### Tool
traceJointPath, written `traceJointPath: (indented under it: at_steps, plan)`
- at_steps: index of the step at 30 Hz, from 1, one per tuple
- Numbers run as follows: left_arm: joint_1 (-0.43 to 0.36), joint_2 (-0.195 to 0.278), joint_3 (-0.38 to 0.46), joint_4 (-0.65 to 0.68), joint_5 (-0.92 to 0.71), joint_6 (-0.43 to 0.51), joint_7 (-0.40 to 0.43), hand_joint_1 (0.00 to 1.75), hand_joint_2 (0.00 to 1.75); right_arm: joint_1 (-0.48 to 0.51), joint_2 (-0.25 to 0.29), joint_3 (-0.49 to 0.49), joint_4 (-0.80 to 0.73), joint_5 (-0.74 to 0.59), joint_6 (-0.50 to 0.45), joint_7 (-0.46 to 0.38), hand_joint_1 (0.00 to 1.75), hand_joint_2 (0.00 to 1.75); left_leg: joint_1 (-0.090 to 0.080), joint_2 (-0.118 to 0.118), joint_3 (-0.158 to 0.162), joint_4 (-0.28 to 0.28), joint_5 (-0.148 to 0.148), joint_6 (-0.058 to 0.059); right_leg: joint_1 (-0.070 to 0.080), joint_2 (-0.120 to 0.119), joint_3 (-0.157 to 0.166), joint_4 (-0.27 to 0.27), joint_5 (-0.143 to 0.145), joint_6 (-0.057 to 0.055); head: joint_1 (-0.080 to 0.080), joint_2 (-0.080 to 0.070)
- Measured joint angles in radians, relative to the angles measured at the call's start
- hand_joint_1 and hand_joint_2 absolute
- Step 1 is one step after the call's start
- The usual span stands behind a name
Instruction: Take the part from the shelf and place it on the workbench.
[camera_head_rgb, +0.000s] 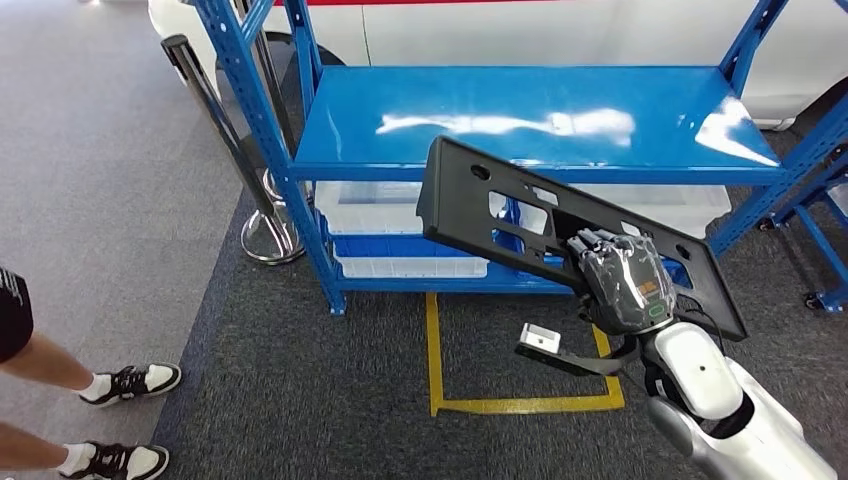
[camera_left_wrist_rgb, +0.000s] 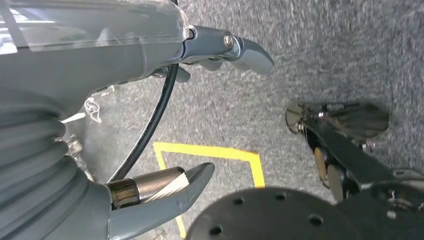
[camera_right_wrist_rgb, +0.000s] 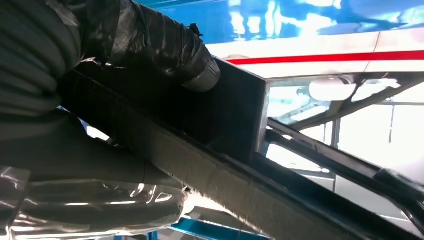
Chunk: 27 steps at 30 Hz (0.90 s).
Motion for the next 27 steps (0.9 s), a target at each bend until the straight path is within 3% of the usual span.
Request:
traceJointPath:
  at_steps: [1, 2, 4, 5, 6, 7, 9, 10, 12, 13, 15, 16, 17, 19, 20, 21, 22, 23, 25, 26, 27]
  plan:
    - [-0.001, -0.002, -0.001, 0.001, 0.000, 0.000, 0.000, 0.00, 1.75, 0.003, -0.005, -0.002, -0.003, 0.000, 0.000, 0.000, 1.75, 1.75, 0.002, 0.003, -0.004, -0.011, 0.016, 0.006, 0.000, 0.002, -0.006, 0.009, -0.018, 0.004, 0.000, 0.000]
    - [-0.002, -0.005, -0.002, 0.002, -0.001, 0.000, -0.001, 0.00, 1.75, 0.007, -0.012, -0.005, -0.007, -0.001, 0.000, 0.000, 1.75, 1.75, 0.005, 0.005, -0.011, -0.021, 0.032, 0.011, 0.001, 0.004, -0.015, 0.035, -0.053, 0.008, 0.000, 0.000]
    - [-0.002, -0.014, -0.004, 0.003, -0.003, 0.004, -0.001, 0.00, 1.75, 0.024, -0.035, -0.017, -0.019, -0.010, -0.001, -0.003, 1.75, 1.75, 0.007, 0.007, -0.039, -0.021, 0.056, 0.016, -0.002, 0.007, -0.042, 0.144, -0.153, 0.015, 0.000, 0.000]
    - [-0.002, -0.019, -0.004, 0.003, -0.003, 0.007, 0.000, 0.00, 1.75, 0.037, -0.048, -0.027, -0.026, -0.017, -0.001, -0.007, 1.75, 1.75, 0.007, 0.007, -0.055, -0.016, 0.066, 0.014, -0.004, 0.008, -0.052, 0.205, -0.184, 0.019, 0.000, 0.000]
    - [-0.001, -0.025, -0.005, 0.004, -0.003, 0.011, 0.001, 0.00, 1.75, 0.051, -0.060, -0.038, -0.033, -0.026, 0.000, -0.013, 1.75, 1.75, 0.009, 0.007, -0.074, -0.010, 0.075, 0.012, -0.007, 0.008, -0.053, 0.250, -0.192, 0.025, 0.000, 0.000]
    - [0.000, -0.031, -0.005, 0.004, -0.003, 0.015, 0.002, 0.00, 1.75, 0.061, -0.071, -0.049, -0.039, -0.033, 0.002, -0.021, 1.75, 1.75, 0.011, 0.008, -0.092, -0.001, 0.082, 0.008, -0.010, 0.008, -0.041, 0.265, -0.177, 0.031, 0.000, 0.000]
    - [0.000, -0.042, -0.006, 0.004, 0.000, 0.020, 0.009, 0.00, 1.75, 0.068, -0.083, -0.071, -0.047, -0.047, 0.010, -0.036, 1.75, 1.75, 0.018, 0.010, -0.129, 0.024, 0.092, -0.003, -0.021, 0.008, 0.032, 0.192, -0.128, 0.045, 0.000, 0.000]
    - [-0.001, -0.045, -0.006, 0.005, 0.002, 0.021, 0.012, 0.00, 1.75, 0.067, -0.086, -0.081, -0.050, -0.053, 0.015, -0.042, 1.75, 1.75, 0.019, 0.010, -0.148, 0.039, 0.096, -0.009, -0.023, 0.008, 0.079, 0.127, -0.127, 0.052, 0.001, 0.000]
    - [-0.004, -0.049, -0.006, 0.006, 0.005, 0.022, 0.018, 0.00, 1.75, 0.066, -0.089, -0.098, -0.056, -0.065, 0.024, -0.050, 1.75, 1.75, 0.017, 0.010, -0.172, 0.061, 0.105, -0.022, -0.022, 0.012, 0.131, 0.042, -0.146, 0.044, 0.000, 0.000]
    - [-0.006, -0.050, -0.006, 0.007, 0.005, 0.022, 0.020, 0.00, 1.75, 0.066, -0.090, -0.103, -0.057, -0.069, 0.028, -0.053, 1.75, 1.75, 0.015, 0.009, -0.178, 0.065, 0.113, -0.029, -0.018, 0.013, 0.133, 0.030, -0.154, 0.034, -0.001, 0.000]
    - [-0.005, -0.053, -0.006, 0.009, 0.006, 0.022, 0.023, 0.00, 1.75, 0.066, -0.091, -0.110, -0.058, -0.077, 0.033, -0.056, 1.75, 1.75, 0.015, 0.007, -0.189, 0.066, 0.125, -0.040, -0.018, 0.011, 0.110, 0.034, -0.140, 0.008, -0.002, 0.000]
    - [-0.004, -0.054, -0.007, 0.010, 0.006, 0.022, 0.025, 0.00, 1.75, 0.065, -0.091, -0.113, -0.058, -0.081, 0.035, -0.058, 1.75, 1.75, 0.017, 0.006, -0.199, 0.077, 0.109, -0.045, -0.018, 0.009, 0.097, 0.035, -0.129, -0.004, -0.003, 0.000]
    - [-0.003, -0.055, -0.007, 0.012, 0.006, 0.021, 0.026, 0.00, 1.75, 0.064, -0.091, -0.115, -0.058, -0.084, 0.036, -0.060, 1.75, 1.75, 0.019, 0.006, -0.211, 0.102, 0.074, -0.049, -0.018, 0.007, 0.084, 0.034, -0.117, -0.013, -0.002, 0.000]
    - [-0.004, -0.056, -0.007, 0.012, 0.007, 0.021, 0.026, 0.00, 1.75, 0.065, -0.091, -0.122, -0.060, -0.090, 0.037, -0.060, 1.75, 1.75, 0.021, 0.006, -0.238, 0.209, -0.034, -0.055, -0.013, 0.006, 0.055, 0.035, -0.092, -0.024, -0.003, 0.000]
    - [-0.004, -0.056, -0.007, 0.012, 0.007, 0.021, 0.025, 0.00, 1.75, 0.066, -0.091, -0.125, -0.060, -0.093, 0.038, -0.061, 1.75, 1.75, 0.021, 0.006, -0.247, 0.272, -0.074, -0.056, -0.009, 0.006, 0.040, 0.035, -0.079, -0.027, -0.003, 0.000]
    - [-0.005, -0.057, -0.007, 0.012, 0.008, 0.021, 0.024, 0.00, 1.75, 0.067, -0.091, -0.128, -0.061, -0.095, 0.039, -0.062, 1.75, 1.75, 0.020, 0.006, -0.245, 0.320, -0.092, -0.054, -0.004, 0.005, 0.024, 0.035, -0.067, -0.030, -0.003, 0.000]
    - [-0.006, -0.057, -0.007, 0.012, 0.008, 0.021, 0.023, 0.00, 1.75, 0.069, -0.091, -0.130, -0.061, -0.098, 0.041, -0.062, 1.75, 1.75, 0.017, 0.005, -0.229, 0.339, -0.087, -0.048, 0.001, 0.004, 0.009, 0.036, -0.055, -0.032, -0.003, 0.000]
    - [-0.008, -0.057, -0.008, 0.012, 0.009, 0.021, 0.021, 0.00, 1.75, 0.071, -0.092, -0.132, -0.061, -0.100, 0.043, -0.063, 1.75, 1.75, 0.013, 0.005, -0.196, 0.323, -0.067, -0.038, 0.008, 0.004, -0.005, 0.036, -0.043, -0.034, -0.003, 0.000]
    - [-0.011, -0.052, -0.008, 0.013, 0.010, 0.021, 0.020, 0.00, 1.75, 0.072, -0.091, -0.134, -0.062, -0.101, 0.046, -0.063, 1.75, 1.75, -0.007, 0.003, -0.087, 0.202, -0.038, 0.004, 0.015, 0.004, -0.026, 0.035, -0.022, -0.037, -0.003, 0.000]
    - [-0.012, -0.049, -0.008, 0.015, 0.011, 0.020, 0.019, 0.00, 1.75, 0.072, -0.090, -0.135, -0.062, -0.101, 0.048, -0.064, 1.75, 1.75, -0.018, 0.004, -0.031, 0.124, -0.042, 0.025, 0.015, 0.004, -0.030, 0.033, -0.012, -0.036, -0.003, 0.000]
    - [-0.014, -0.046, -0.008, 0.016, 0.012, 0.020, 0.018, 0.00, 1.75, 0.073, -0.088, -0.136, -0.063, -0.100, 0.049, -0.064, 1.75, 1.75, -0.029, 0.005, 0.009, 0.064, -0.050, 0.039, 0.011, 0.001, -0.032, 0.029, 0.000, -0.033, -0.004, 0.000]
